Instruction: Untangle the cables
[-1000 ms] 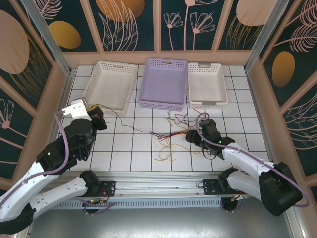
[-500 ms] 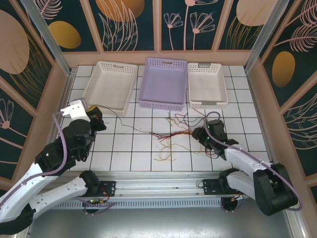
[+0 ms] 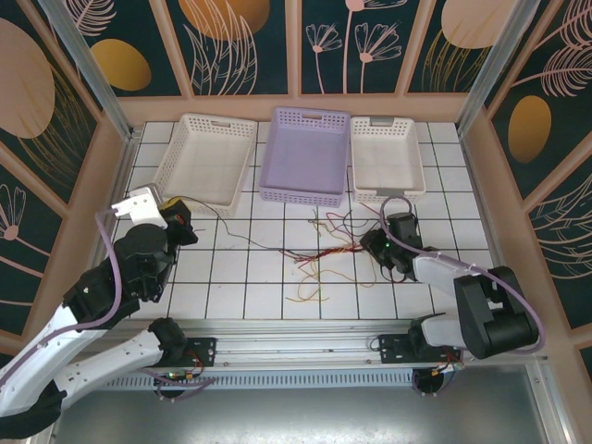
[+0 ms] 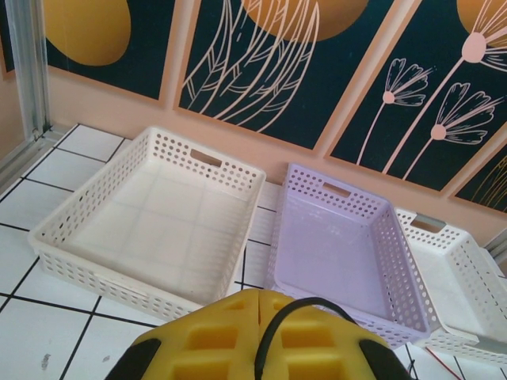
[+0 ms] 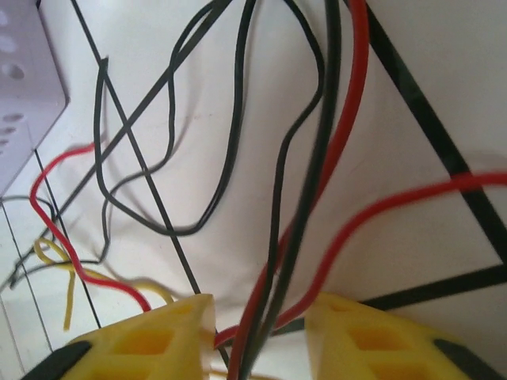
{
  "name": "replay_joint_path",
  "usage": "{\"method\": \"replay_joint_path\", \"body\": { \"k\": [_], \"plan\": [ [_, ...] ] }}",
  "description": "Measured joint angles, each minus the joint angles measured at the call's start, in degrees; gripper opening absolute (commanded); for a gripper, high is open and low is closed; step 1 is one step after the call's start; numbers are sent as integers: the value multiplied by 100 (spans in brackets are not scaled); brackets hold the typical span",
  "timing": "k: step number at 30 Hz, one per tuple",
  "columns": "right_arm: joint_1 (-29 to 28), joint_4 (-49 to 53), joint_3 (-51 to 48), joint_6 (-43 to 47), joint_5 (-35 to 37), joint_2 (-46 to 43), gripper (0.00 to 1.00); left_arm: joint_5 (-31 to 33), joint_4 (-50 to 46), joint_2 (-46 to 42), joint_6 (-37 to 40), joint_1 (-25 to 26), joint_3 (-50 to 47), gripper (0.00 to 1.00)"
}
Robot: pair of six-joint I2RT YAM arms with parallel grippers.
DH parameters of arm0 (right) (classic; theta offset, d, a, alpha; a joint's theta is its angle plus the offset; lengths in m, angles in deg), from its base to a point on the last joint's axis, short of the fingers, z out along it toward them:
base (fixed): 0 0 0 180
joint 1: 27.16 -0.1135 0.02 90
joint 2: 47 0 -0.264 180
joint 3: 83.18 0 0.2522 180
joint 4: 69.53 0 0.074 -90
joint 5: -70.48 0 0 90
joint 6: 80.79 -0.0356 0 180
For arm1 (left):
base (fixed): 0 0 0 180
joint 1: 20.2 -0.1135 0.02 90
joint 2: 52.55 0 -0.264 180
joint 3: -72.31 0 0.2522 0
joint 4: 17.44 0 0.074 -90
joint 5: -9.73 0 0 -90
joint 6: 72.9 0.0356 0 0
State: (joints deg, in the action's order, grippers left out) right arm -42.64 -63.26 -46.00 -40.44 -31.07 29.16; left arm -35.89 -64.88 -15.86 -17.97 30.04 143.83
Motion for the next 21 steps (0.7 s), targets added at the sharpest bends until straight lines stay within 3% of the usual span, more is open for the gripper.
{"method": "replay_joint_path", "body": {
  "k": [4, 11, 21],
  "plan": [
    [59, -155, 109, -33, -31, 234, 1, -76, 0, -114, 0, 0, 0, 0],
    [319, -428, 144, -20, -157, 555, 0, -87, -201, -232, 31, 0, 400, 0],
    [531, -1095, 68, 2, -763, 608, 0, -155, -1661, 420, 693, 37, 2520, 0]
  ]
}}
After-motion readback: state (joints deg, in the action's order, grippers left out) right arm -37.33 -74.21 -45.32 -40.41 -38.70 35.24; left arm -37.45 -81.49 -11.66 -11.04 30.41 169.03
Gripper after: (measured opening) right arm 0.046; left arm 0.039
